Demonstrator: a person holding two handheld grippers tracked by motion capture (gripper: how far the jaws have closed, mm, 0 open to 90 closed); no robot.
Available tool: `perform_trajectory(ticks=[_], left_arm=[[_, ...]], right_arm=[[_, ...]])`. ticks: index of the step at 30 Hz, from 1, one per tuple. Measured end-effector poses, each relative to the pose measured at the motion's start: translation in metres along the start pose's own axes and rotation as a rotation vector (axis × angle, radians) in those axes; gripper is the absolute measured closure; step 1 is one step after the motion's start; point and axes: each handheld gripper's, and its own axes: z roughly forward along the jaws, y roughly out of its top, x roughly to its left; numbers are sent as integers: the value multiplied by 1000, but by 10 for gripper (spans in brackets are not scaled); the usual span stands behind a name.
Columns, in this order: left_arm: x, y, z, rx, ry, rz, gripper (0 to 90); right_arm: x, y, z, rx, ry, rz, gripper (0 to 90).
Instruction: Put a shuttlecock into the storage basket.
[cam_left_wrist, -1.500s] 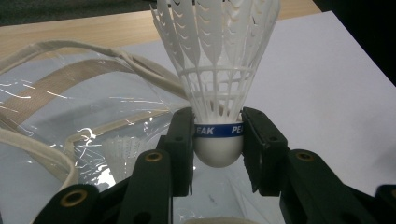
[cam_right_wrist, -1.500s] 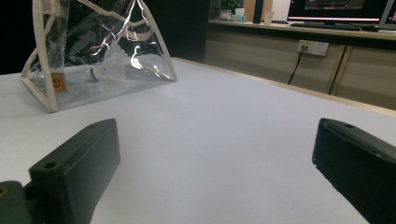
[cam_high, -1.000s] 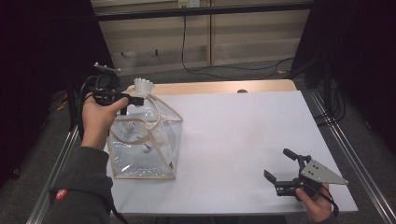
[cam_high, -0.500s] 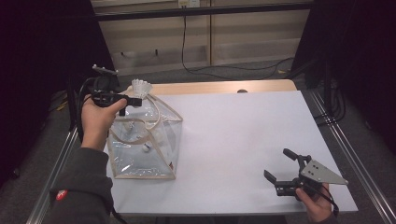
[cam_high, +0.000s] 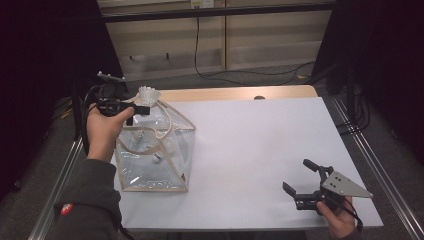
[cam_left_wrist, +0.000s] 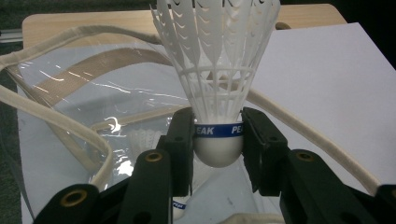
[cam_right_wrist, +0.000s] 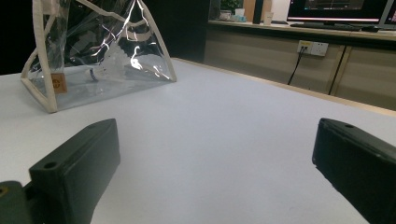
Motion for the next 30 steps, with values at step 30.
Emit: perform_trajectory(ticks=[30], left_arm=[[13, -12, 2, 17, 27, -15, 655]], right_arm=[[0, 0, 0, 2, -3, -4, 6]])
